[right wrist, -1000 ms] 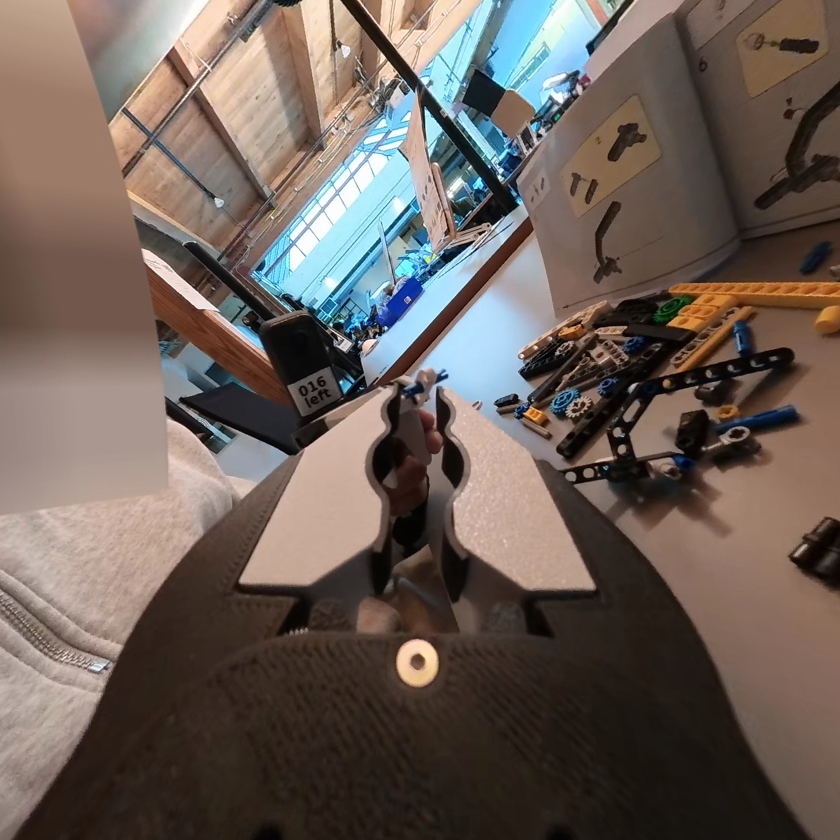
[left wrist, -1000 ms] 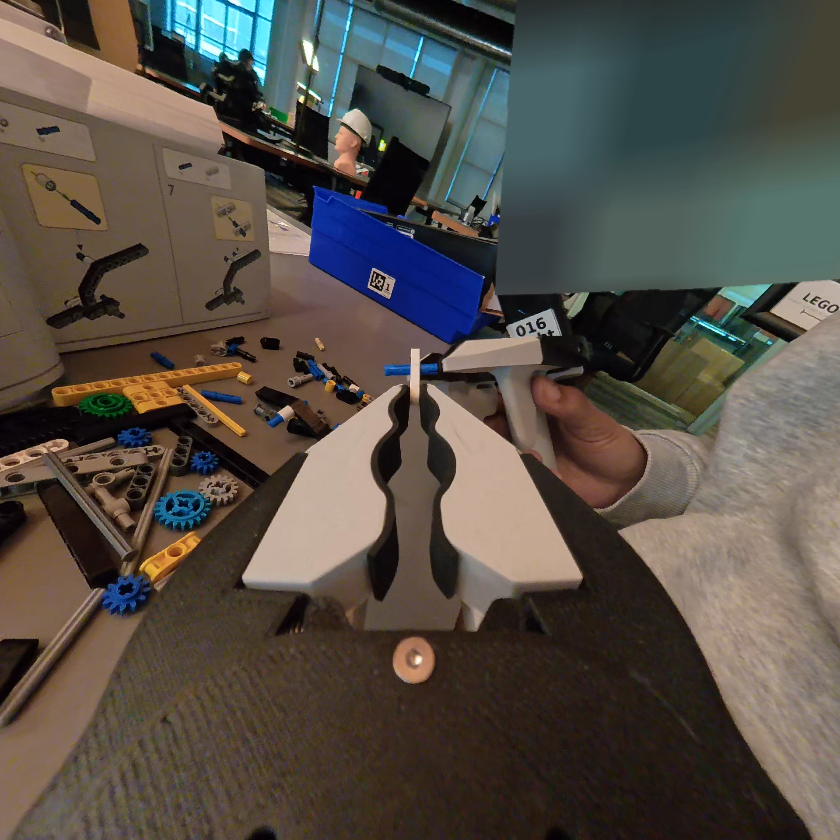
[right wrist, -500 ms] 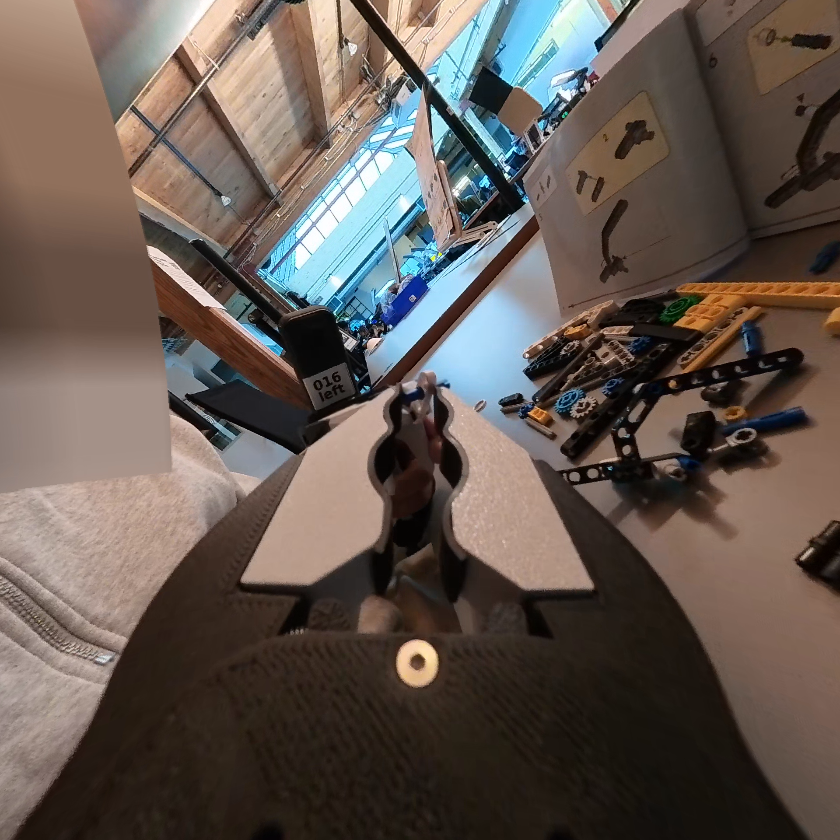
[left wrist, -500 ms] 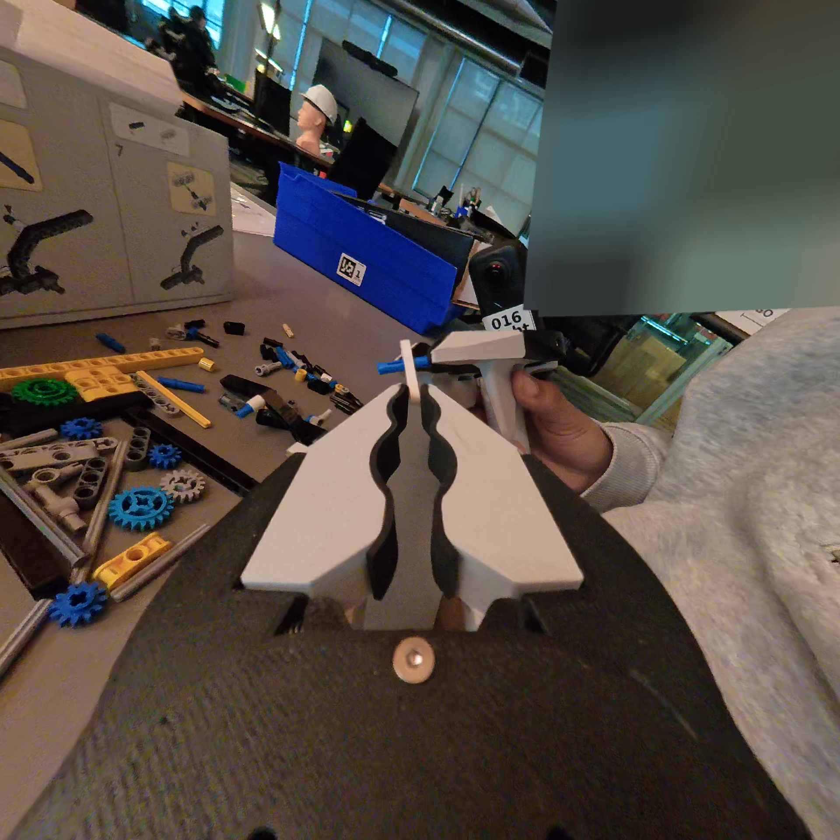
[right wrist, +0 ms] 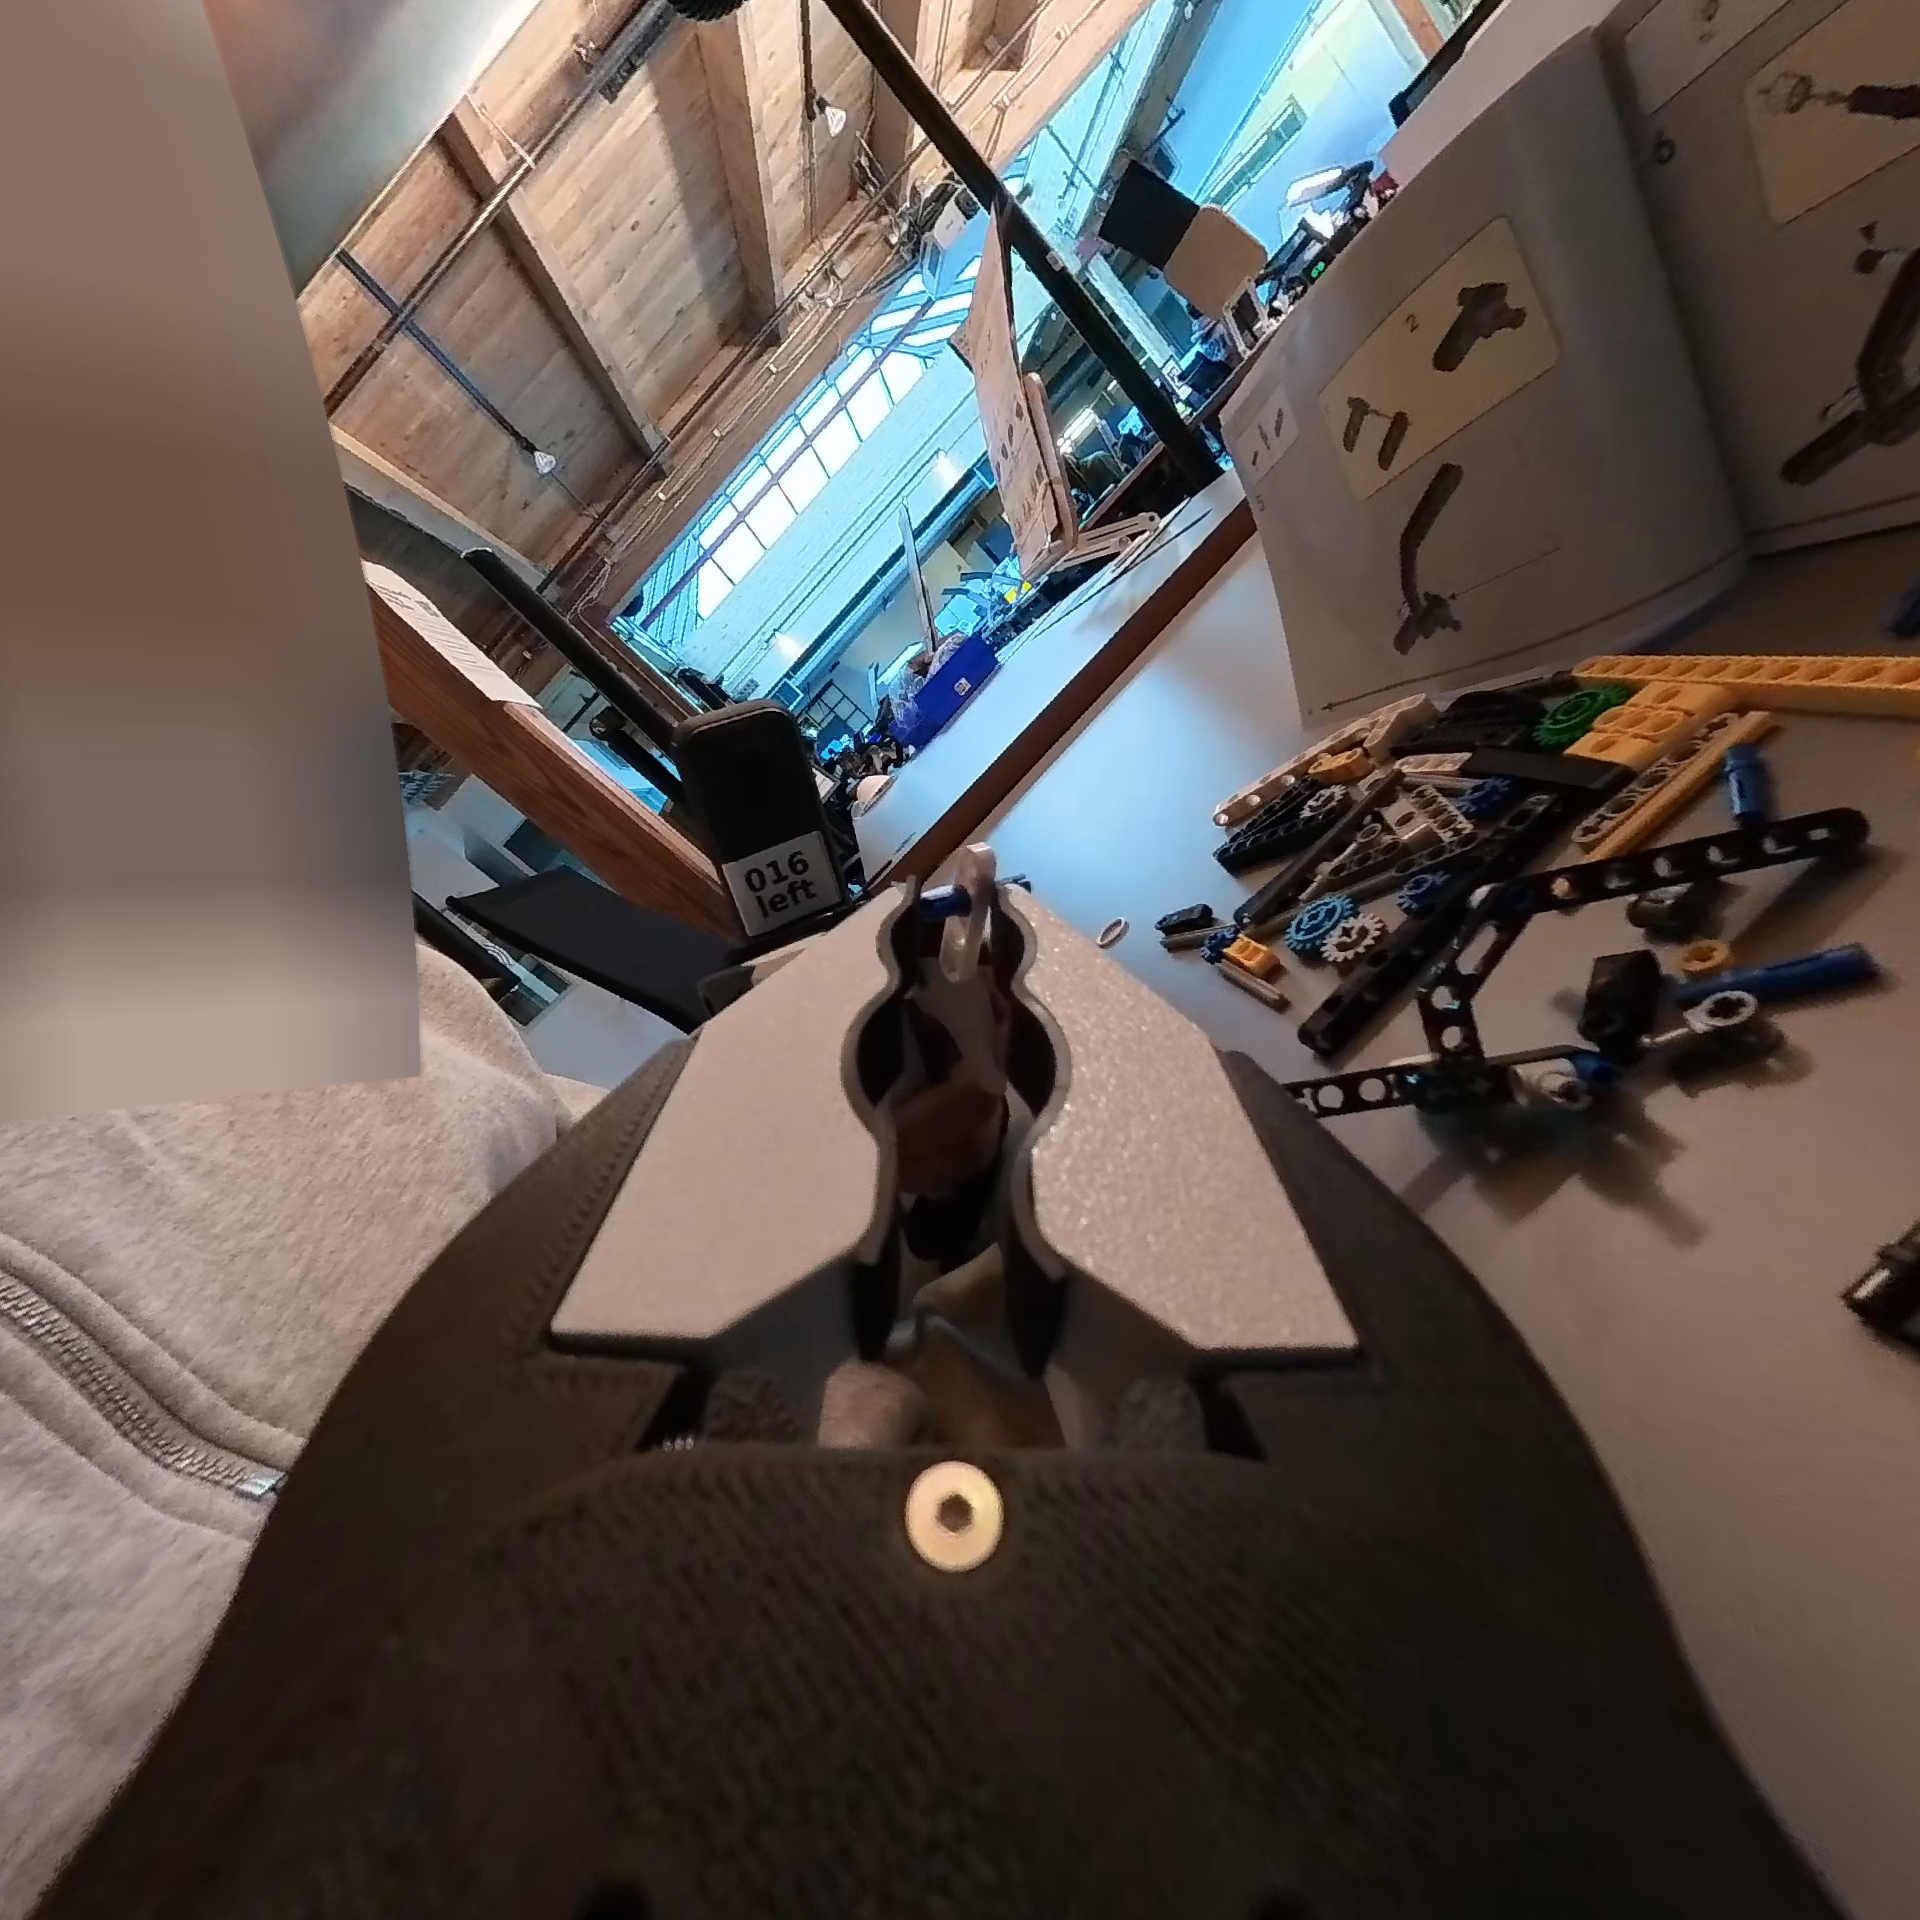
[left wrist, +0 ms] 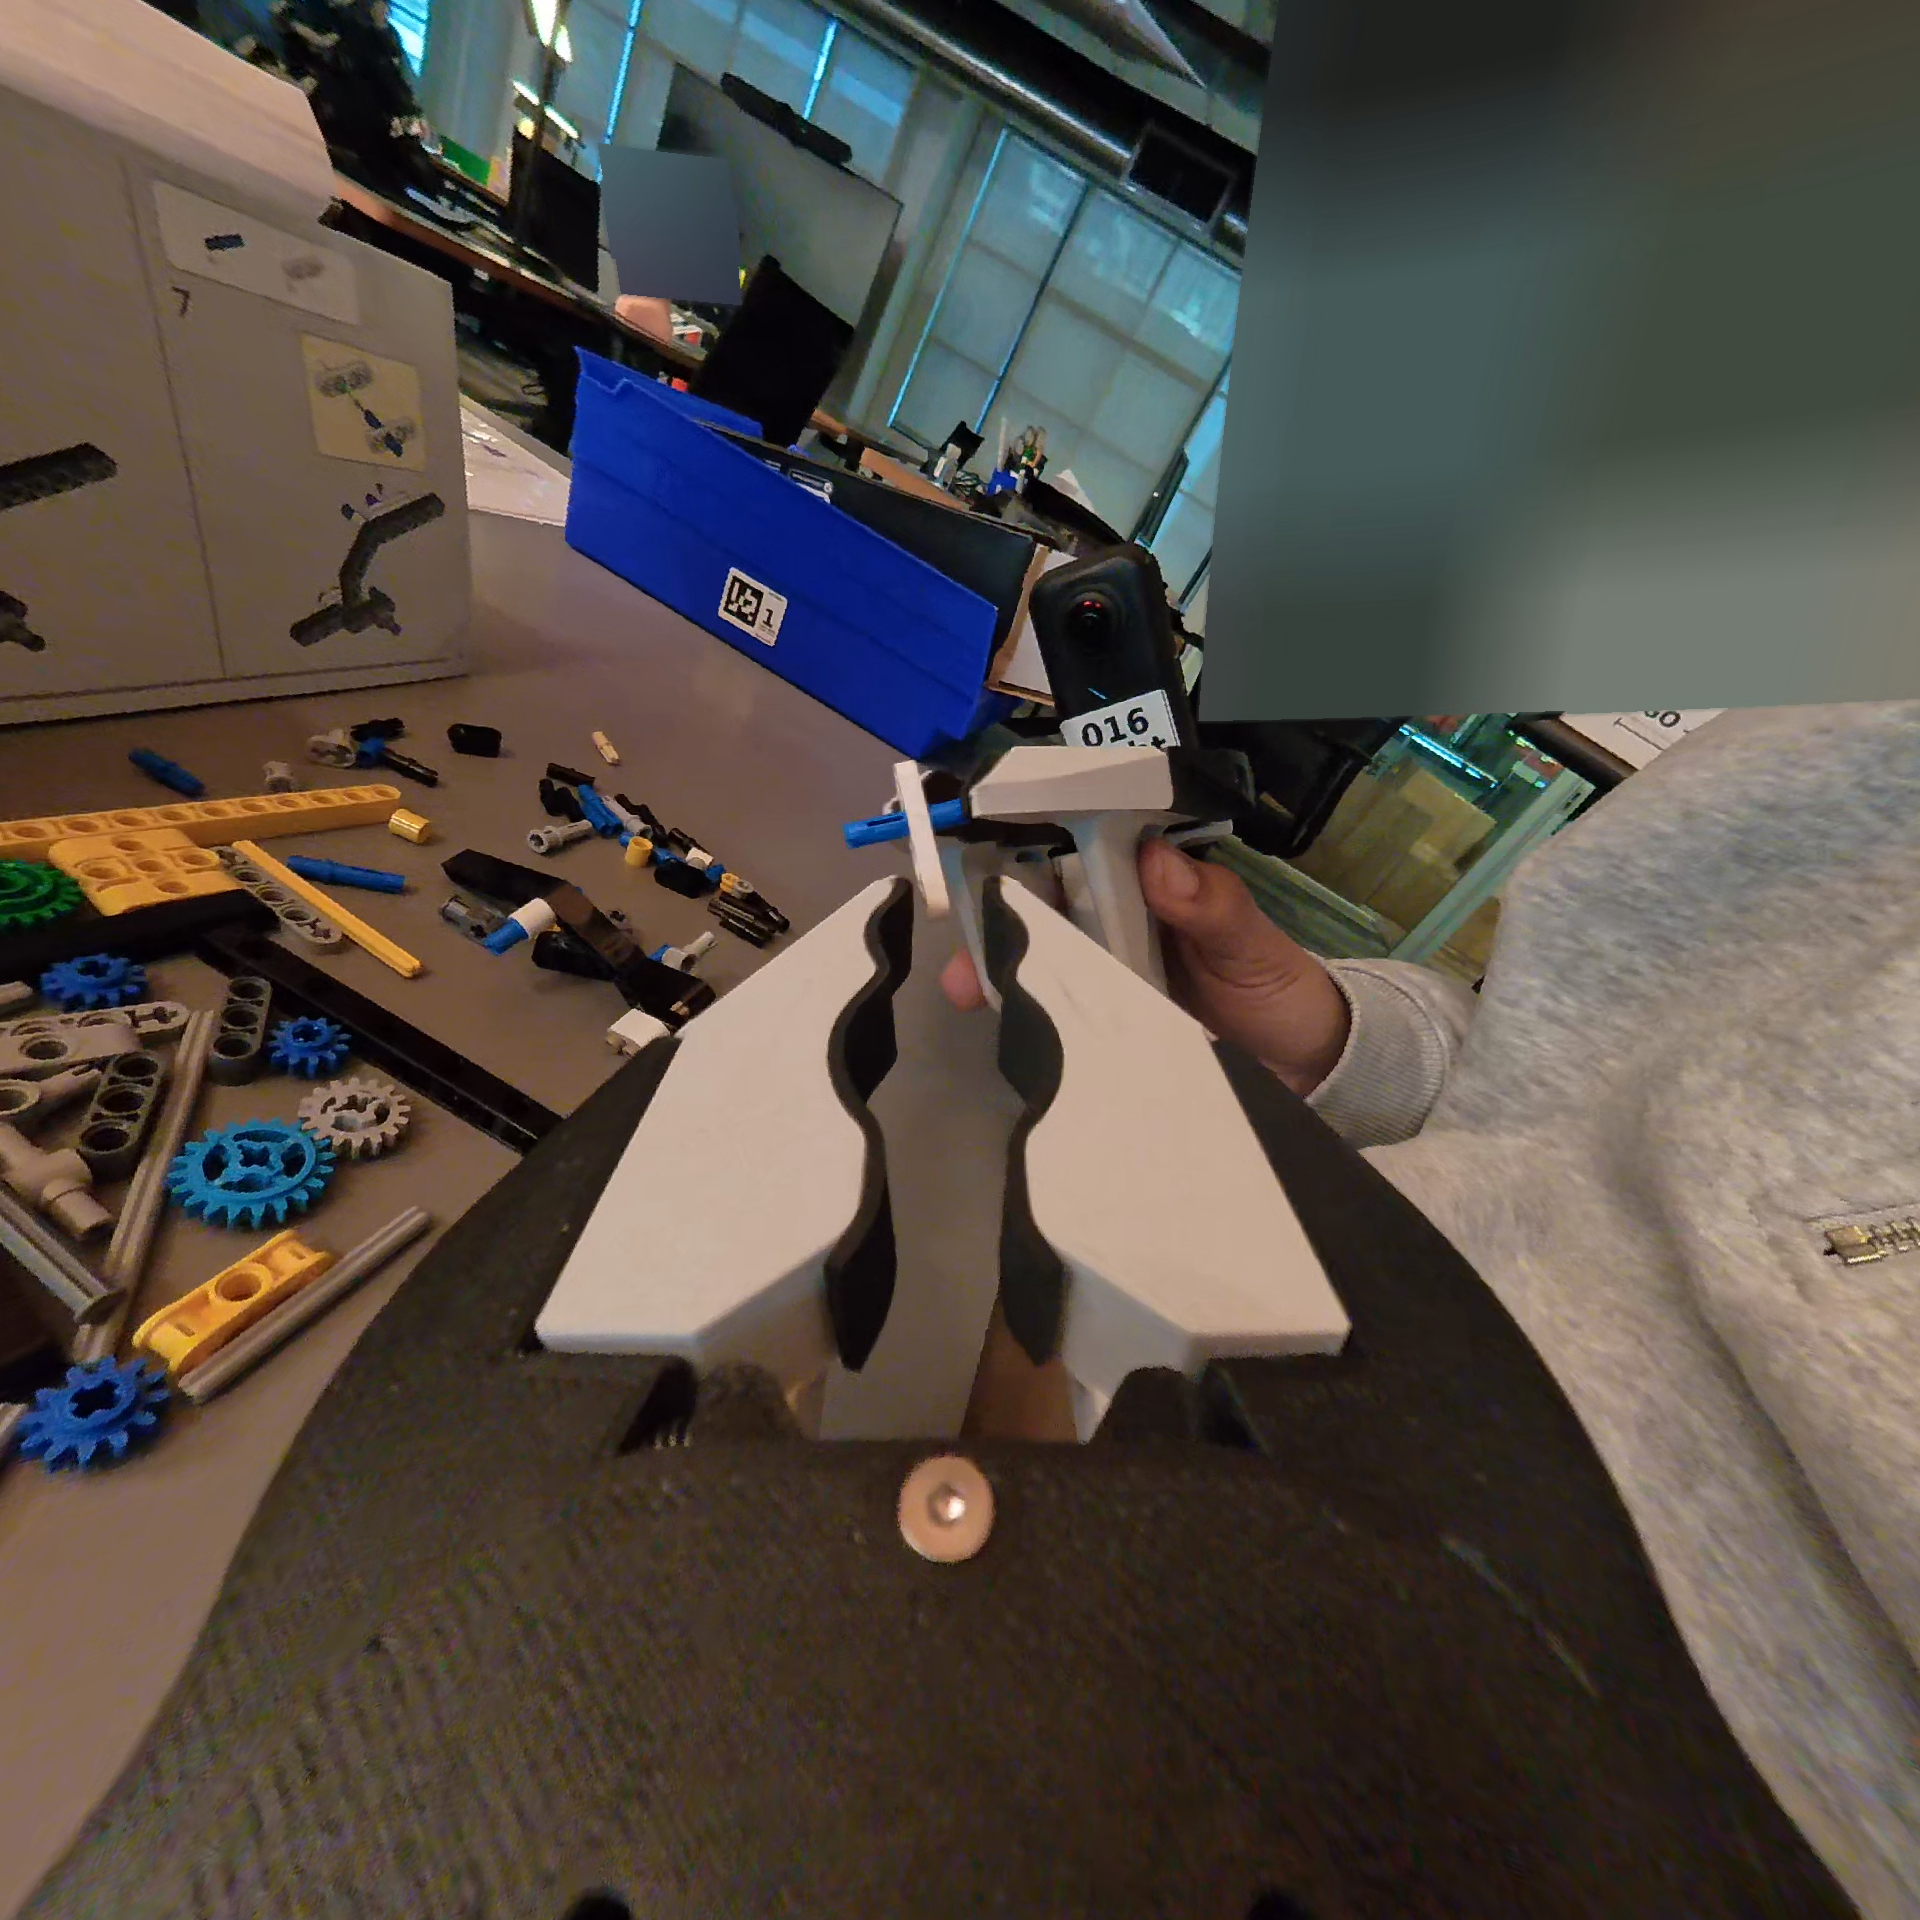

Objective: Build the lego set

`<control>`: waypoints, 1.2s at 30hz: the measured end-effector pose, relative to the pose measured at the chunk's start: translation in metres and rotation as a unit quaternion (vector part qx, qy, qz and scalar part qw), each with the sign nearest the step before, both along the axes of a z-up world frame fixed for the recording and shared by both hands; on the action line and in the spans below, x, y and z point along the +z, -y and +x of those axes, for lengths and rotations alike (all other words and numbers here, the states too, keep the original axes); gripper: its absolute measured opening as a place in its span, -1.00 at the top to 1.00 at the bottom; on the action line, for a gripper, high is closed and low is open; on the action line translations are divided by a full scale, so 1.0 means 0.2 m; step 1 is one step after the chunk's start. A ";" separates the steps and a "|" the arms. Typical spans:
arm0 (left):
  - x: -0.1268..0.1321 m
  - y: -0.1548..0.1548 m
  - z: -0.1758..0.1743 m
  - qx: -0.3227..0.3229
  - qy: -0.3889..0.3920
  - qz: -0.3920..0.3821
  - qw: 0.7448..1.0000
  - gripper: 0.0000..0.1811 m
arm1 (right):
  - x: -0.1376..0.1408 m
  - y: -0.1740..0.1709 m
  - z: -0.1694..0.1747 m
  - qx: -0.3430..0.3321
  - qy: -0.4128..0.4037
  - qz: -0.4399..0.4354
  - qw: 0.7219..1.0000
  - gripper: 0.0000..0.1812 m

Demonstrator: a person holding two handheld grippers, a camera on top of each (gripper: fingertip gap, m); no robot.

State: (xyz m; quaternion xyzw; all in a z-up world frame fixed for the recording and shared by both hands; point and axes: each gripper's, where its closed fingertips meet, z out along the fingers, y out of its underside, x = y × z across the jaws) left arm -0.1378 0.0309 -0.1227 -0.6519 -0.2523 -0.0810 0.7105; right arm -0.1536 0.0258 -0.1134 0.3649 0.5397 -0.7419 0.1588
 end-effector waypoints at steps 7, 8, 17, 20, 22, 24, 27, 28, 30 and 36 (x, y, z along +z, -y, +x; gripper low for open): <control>0.00 0.00 -0.01 0.005 0.000 0.001 1.000 0.92 | 0.02 0.00 0.01 0.007 -0.005 -0.020 1.000 0.89; 0.00 0.00 0.00 0.006 -0.003 0.000 1.000 0.96 | 0.02 0.00 0.01 0.006 -0.004 -0.020 1.000 0.89; 0.01 0.05 -0.07 0.077 -0.037 -0.028 0.996 0.98 | -0.02 -0.01 -0.03 -0.031 0.001 0.013 0.999 0.71; 0.02 0.06 -0.09 0.115 -0.067 -0.049 0.990 0.98 | -0.02 0.00 -0.03 -0.037 -0.002 0.028 0.999 0.73; 0.02 0.06 -0.09 0.131 -0.091 -0.069 0.985 0.98 | 0.00 0.00 -0.03 -0.035 0.013 0.007 0.999 0.73; 0.01 0.05 -0.09 0.144 -0.114 -0.096 0.978 0.98 | 0.01 0.01 -0.02 -0.024 0.030 -0.023 0.999 0.73; -0.01 0.04 -0.08 0.160 -0.147 -0.131 0.967 0.98 | 0.00 0.04 -0.01 -0.013 0.050 -0.045 0.998 0.75; -0.01 0.03 -0.08 0.163 -0.157 -0.139 0.964 0.98 | 0.01 0.04 0.00 -0.013 0.054 -0.052 0.997 0.77; 0.00 0.03 -0.07 0.169 -0.180 -0.152 0.957 0.98 | 0.01 0.03 -0.01 -0.021 0.055 -0.054 0.997 0.80; 0.02 0.01 -0.02 0.174 -0.239 -0.163 0.941 0.98 | 0.02 0.01 0.00 -0.026 0.056 -0.064 0.996 0.94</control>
